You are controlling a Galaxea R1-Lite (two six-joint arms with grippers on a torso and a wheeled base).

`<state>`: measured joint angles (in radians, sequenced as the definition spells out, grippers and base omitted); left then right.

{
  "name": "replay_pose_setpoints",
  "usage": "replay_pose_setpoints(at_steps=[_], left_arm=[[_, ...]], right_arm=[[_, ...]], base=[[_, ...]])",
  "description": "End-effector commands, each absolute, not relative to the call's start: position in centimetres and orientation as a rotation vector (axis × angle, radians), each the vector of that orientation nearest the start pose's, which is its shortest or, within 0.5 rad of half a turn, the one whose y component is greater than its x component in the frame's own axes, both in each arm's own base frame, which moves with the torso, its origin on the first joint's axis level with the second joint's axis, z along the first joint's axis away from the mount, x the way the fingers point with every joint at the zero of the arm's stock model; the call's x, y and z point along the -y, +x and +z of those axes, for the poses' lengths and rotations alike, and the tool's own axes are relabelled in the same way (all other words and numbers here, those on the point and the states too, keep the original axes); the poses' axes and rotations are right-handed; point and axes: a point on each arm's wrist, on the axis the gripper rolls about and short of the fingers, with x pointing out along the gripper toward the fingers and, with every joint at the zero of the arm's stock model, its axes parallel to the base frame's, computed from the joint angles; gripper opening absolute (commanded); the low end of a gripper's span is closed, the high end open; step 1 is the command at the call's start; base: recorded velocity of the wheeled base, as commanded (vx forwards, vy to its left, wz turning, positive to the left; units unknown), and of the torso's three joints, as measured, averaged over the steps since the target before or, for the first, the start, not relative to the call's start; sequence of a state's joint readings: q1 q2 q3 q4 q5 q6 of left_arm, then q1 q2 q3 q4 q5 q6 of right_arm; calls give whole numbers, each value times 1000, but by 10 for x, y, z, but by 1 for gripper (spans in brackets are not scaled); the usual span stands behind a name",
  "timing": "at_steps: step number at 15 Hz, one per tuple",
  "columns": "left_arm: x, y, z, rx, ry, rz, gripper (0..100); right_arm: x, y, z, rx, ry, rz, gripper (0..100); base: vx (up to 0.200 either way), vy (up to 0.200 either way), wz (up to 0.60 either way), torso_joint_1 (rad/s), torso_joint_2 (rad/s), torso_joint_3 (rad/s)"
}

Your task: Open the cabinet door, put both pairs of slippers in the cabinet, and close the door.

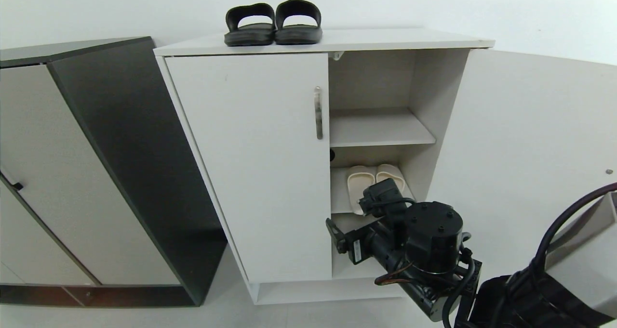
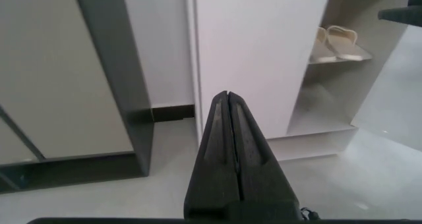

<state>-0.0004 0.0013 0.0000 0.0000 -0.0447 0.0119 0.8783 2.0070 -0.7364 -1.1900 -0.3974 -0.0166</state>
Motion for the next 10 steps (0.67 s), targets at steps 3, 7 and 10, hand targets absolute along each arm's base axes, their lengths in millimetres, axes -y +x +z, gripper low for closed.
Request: replay_pose_setpoints(at_steps=[3,7,10], left_arm=[[1,-23,76,-1,12,-44,0],[1,-23,76,-1,12,-43,0],[1,-23,76,-1,12,-44,0]], right_arm=[[-266,233,115,-69,-71,479,100],[-266,233,115,-68,-70,479,100],[-264,235,114,-74,-73,476,100]], base=[[0,200,0,6,2,2],[0,200,0,2,4,4],[0,67,0,1,1,1]])
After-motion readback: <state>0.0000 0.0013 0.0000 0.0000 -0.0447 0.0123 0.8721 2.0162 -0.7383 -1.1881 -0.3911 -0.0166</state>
